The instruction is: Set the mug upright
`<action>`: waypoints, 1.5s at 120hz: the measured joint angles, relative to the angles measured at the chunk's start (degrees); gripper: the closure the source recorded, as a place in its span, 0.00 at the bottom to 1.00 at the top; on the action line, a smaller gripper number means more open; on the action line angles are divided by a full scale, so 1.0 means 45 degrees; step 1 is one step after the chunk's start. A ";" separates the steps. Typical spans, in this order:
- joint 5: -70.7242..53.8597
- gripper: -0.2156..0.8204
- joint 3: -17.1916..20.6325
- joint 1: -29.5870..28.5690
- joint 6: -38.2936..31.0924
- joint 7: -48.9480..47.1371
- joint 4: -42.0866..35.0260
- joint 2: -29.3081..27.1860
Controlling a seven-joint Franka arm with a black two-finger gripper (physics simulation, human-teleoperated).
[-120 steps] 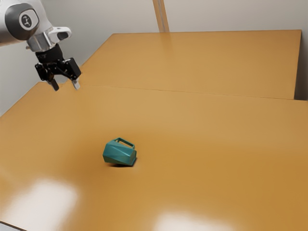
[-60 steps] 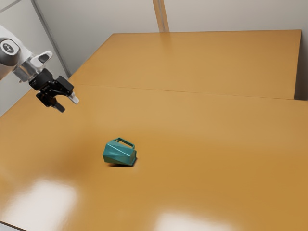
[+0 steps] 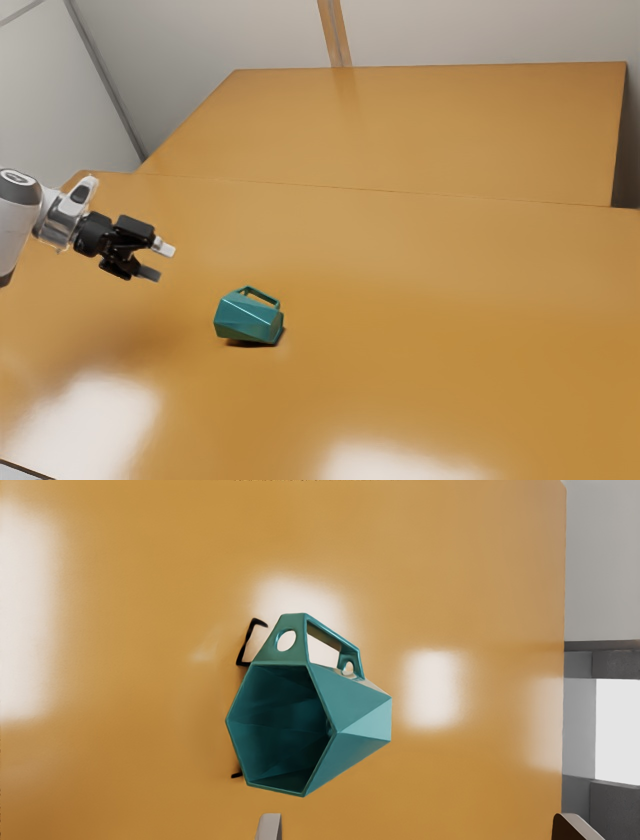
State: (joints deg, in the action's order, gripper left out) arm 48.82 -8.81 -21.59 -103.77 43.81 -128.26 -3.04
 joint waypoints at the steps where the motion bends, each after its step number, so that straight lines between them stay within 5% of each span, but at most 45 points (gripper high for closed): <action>1: 0.0058 0.22 -0.0008 -0.0021 -0.0010 0.0070 -0.0039 0.0027; 71: 0.1646 0.22 -0.0072 -0.0313 0.0109 0.3542 -0.0446 0.2072; 180: 0.1565 0.22 -0.0036 0.1068 0.0088 0.5105 -0.0850 0.2019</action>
State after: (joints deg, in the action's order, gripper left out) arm 55.86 -8.98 -16.78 -103.37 66.78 -132.09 6.05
